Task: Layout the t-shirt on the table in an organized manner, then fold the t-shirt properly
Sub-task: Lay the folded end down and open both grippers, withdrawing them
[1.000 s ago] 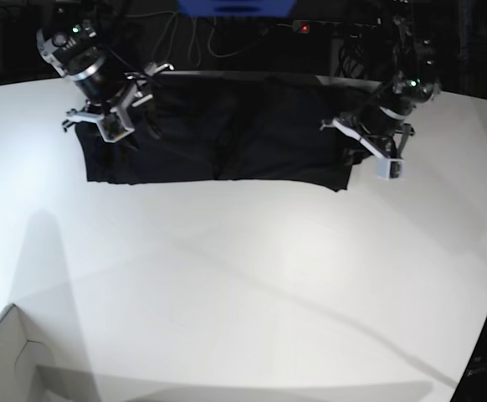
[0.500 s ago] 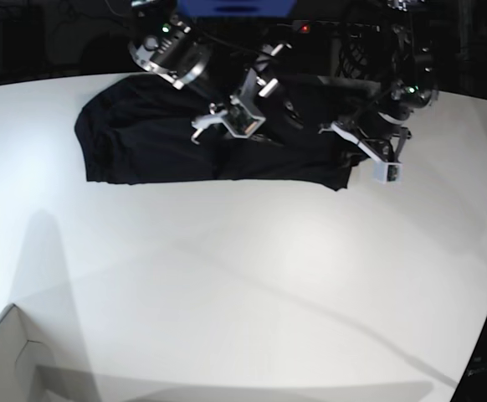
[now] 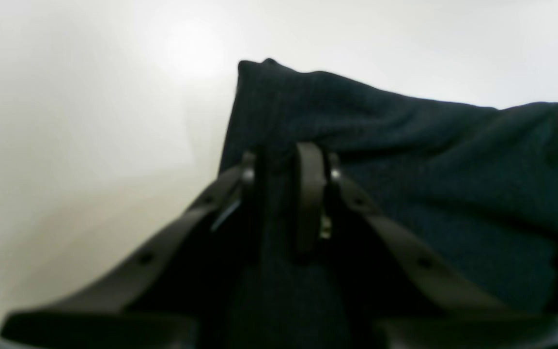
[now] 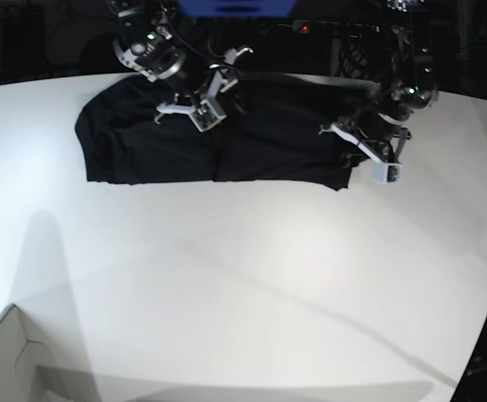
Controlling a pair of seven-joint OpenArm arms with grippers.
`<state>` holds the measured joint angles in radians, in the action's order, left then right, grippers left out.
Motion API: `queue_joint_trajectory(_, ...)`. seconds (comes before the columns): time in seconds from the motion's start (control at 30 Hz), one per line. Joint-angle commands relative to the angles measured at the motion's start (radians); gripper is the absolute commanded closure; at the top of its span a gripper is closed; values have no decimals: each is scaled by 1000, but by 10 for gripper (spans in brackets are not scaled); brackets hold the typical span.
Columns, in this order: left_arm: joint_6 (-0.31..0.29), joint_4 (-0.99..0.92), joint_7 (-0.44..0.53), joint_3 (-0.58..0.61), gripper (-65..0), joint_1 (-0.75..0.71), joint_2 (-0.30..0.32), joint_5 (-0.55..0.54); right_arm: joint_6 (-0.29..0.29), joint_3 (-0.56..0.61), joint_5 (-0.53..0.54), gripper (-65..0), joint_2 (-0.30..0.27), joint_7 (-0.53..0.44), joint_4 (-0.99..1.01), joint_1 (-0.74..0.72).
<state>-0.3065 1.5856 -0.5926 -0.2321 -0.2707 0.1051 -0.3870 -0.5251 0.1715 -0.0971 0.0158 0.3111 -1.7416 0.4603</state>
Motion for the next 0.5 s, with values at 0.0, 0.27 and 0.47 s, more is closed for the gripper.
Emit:
queue_joint_trajectory(0.0, -6, 12, 20, -2, -106, 8, 6, -10, 12, -20, 13, -244, -1, -19, -30, 15)
queue_joint_trajectory(0.27, -6, 17, 20, -39, -106, 21, 2, -11, 9, -152, 13, -245, -6, -19, -71, 53)
queue_joint_trajectory(0.47, -6, 71, 18, -45, -106, 18, 2, -13, 9, -145, 13, -244, -4, -19, -91, 56)
